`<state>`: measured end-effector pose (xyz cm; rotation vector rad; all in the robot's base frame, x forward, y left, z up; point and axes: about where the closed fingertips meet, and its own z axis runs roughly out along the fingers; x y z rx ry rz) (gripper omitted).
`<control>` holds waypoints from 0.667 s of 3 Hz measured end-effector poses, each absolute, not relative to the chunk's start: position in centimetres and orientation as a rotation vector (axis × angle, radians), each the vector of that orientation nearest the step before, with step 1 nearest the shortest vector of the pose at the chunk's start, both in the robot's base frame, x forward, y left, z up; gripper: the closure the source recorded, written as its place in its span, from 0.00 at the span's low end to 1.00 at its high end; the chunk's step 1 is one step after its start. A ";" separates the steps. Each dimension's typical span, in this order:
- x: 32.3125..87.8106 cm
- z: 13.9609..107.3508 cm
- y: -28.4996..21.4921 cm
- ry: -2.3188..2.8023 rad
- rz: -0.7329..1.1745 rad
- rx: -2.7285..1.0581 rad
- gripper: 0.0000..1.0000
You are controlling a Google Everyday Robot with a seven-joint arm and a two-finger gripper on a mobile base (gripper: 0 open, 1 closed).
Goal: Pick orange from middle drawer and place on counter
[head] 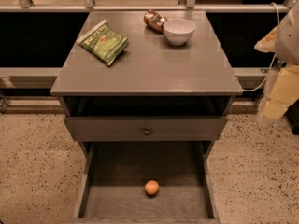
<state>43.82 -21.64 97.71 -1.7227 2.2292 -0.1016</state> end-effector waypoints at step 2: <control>43.8 96.3 -21.2 2.157 -0.025 -1.687 0.00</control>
Offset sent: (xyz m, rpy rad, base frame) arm -0.0094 0.0210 -0.0751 0.5627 -0.1870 0.1458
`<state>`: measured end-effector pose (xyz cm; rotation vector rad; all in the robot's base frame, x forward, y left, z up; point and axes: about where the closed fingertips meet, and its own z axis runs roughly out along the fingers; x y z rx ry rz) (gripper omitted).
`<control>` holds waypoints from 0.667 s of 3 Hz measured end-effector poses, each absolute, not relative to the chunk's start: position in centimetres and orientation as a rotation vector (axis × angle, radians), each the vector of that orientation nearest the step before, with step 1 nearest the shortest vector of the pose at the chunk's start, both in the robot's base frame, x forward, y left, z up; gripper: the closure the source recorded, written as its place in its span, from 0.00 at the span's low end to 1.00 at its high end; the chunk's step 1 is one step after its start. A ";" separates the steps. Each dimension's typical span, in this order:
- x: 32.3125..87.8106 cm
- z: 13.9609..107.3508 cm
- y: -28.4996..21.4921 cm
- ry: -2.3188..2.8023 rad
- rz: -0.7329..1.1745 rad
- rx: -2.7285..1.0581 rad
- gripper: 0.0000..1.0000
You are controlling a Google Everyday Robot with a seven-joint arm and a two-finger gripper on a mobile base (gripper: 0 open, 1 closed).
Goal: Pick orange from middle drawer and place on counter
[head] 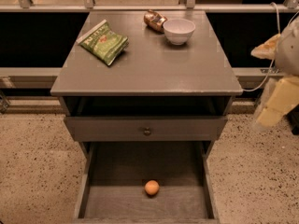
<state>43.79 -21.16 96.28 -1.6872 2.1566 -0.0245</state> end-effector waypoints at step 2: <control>40.4 92.0 -22.5 2.013 0.068 -1.557 0.00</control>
Offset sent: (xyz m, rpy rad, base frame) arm -0.0178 0.0027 -0.0235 0.1042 -0.0555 0.0332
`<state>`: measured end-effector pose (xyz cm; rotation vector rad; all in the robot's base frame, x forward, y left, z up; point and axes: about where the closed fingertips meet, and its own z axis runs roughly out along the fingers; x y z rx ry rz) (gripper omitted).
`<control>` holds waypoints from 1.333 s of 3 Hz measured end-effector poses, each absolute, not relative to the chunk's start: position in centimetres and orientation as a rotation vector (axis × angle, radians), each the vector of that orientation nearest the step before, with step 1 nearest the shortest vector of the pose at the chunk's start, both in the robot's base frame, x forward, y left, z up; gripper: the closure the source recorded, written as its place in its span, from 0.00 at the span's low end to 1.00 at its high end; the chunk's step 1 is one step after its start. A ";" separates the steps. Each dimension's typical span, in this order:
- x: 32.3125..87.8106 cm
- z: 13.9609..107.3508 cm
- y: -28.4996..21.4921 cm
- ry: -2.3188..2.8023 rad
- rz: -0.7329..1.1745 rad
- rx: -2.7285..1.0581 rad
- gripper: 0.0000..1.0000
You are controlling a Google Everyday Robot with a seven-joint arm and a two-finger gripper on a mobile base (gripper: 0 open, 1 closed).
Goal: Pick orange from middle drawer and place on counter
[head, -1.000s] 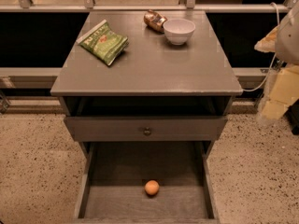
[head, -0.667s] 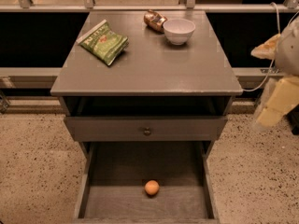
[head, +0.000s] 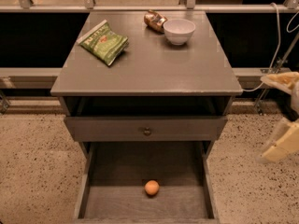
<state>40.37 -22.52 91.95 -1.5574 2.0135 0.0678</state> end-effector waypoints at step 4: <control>43.1 77.6 -18.9 1.711 0.386 -1.205 0.00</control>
Offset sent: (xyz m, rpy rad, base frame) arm 0.0418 0.0445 -0.1469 0.5457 -0.1942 -0.0004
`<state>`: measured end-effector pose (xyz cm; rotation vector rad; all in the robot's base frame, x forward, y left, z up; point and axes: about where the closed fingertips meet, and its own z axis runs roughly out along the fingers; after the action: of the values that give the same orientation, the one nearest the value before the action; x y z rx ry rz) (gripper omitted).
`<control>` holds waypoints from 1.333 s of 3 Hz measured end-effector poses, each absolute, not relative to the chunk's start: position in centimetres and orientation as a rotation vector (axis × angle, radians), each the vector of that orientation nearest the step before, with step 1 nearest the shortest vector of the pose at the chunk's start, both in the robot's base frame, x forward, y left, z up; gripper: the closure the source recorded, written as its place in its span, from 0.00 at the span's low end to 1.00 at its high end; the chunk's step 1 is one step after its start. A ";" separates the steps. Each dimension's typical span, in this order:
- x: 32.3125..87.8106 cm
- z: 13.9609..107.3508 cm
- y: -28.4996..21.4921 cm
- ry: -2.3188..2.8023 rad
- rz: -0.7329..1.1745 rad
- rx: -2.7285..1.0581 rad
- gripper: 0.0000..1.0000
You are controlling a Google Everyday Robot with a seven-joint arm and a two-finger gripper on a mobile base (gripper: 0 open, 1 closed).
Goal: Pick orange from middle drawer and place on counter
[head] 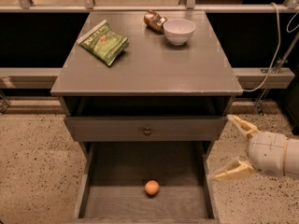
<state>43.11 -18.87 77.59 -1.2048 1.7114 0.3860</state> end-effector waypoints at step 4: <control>43.6 63.5 -12.9 1.452 0.430 -1.397 0.00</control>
Offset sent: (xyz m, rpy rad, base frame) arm 0.0089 0.0321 -0.0452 -0.0115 0.0684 0.1591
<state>43.57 -12.93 63.52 -1.3971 1.4524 0.4305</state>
